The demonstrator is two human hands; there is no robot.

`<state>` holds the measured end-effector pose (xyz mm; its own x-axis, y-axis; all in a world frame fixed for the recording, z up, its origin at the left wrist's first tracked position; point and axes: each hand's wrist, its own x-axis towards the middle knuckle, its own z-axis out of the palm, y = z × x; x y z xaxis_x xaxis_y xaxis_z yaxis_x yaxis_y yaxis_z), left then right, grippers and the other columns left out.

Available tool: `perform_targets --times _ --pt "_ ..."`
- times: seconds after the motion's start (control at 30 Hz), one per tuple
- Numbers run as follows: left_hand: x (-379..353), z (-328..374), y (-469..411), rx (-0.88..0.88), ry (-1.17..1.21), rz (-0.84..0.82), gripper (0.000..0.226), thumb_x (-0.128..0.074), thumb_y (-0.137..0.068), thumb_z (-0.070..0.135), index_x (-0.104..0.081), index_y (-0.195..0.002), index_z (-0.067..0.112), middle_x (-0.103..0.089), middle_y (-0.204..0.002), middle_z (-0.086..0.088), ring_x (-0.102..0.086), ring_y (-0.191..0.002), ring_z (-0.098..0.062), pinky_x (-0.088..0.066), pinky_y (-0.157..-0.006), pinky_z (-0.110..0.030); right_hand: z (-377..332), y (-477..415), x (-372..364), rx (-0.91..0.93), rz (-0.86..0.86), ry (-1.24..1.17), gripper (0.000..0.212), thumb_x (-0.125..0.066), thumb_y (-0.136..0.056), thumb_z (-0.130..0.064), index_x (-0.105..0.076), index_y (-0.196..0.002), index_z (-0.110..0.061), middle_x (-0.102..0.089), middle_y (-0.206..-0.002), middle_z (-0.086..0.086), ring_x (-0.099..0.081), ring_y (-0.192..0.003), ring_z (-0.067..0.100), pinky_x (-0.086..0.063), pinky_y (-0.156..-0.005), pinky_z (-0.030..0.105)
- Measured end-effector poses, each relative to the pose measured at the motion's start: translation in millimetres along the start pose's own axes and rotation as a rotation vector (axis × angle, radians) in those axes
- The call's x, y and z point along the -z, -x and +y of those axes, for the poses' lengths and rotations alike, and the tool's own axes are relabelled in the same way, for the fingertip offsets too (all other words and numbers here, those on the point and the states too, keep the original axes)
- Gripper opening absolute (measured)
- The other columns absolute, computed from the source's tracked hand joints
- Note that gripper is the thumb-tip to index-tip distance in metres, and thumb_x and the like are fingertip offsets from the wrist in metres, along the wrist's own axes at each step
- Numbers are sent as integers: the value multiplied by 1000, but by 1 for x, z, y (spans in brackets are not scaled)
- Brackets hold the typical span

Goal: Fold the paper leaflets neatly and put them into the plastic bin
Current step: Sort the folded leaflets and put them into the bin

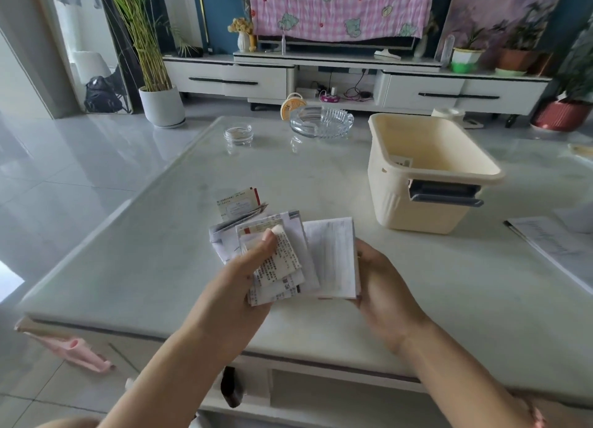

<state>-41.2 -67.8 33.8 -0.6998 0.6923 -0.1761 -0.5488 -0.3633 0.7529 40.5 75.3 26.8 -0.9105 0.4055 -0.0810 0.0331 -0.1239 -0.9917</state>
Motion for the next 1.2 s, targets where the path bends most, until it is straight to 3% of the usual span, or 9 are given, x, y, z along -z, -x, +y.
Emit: perform_targets --times 0.1,0.23,0.37,0.47,0.6,0.77,0.87,1.03,1.2 --pt "-9 -18 -4 -50 -125 15 25 -56 -79 28 -66 -95 13 -70 -87 -8 -68 -76 -15 -56 -62 -24 3 6 -10 -20 -37 -50 32 -36 -100 -19 -67 -107 -16 -72 -96 11 -68 -87 26 -57 -64 35" --pt "-13 -29 -7 -264 -485 95 33 -56 -77 31 -62 -100 8 -73 -89 -5 -68 -84 -16 -55 -69 -22 5 10 -13 -9 -129 -109 52 -28 -90 -51 -66 -109 -21 -72 -90 6 -68 -81 18 -57 -67 36" --pt "-12 -41 -8 -441 -705 129 44 -56 -80 25 -40 -121 19 -65 -98 -2 -64 -86 -12 -54 -73 -26 10 12 -17 18 -134 -3 42 -37 -92 -41 -57 -117 -13 -67 -91 7 -66 -72 11 -56 -65 33" --pt "-15 -34 0 -312 -522 152 57 -69 -78 21 -35 -123 26 -63 -84 -2 -60 -65 -12 -50 -50 -26 13 13 -23 76 -121 -38 29 -40 -96 -26 -56 -114 -10 -67 -85 4 -63 -66 13 -53 -58 31" --pt "-14 -22 12 -21 -250 48 24 -63 -73 30 -59 -85 10 -55 -62 -8 -50 -48 -13 -36 -40 -23 14 16 -29 176 -190 -29 24 -39 -98 -18 -59 -110 -15 -67 -81 -7 -61 -68 5 -48 -56 21" --pt "-1 -6 11 -179 -232 130 20 -54 -74 20 -64 -77 4 -67 -68 -12 -63 -56 -20 -53 -49 -26 15 4 -17 268 -112 339 31 -45 -90 -39 -61 -93 -13 -66 -78 6 -61 -65 13 -50 -62 29" --pt "19 18 4 -335 -151 232 24 -49 -81 19 -71 -77 10 -74 -78 -5 -71 -67 -17 -58 -59 -26 20 -12 -4 522 54 754 14 -51 -94 -24 -62 -97 -15 -64 -89 -5 -55 -83 7 -45 -76 21" --pt "46 31 -1 -294 -83 381 34 -54 -76 26 -60 -104 9 -73 -92 -7 -71 -78 -20 -59 -70 -29 40 -18 -19 624 -135 1087 52 -53 -69 -3 -58 -121 -12 -58 -125 5 -39 -117 10 -17 -105 11" --pt "44 23 -2 -257 -137 354 22 -53 -83 23 -64 -97 10 -73 -94 -10 -65 -96 -27 -56 -79 -33 55 -32 -31 844 -88 1333 37 -65 -66 -2 -65 -101 -12 -68 -101 6 -63 -100 25 -34 -96 29"
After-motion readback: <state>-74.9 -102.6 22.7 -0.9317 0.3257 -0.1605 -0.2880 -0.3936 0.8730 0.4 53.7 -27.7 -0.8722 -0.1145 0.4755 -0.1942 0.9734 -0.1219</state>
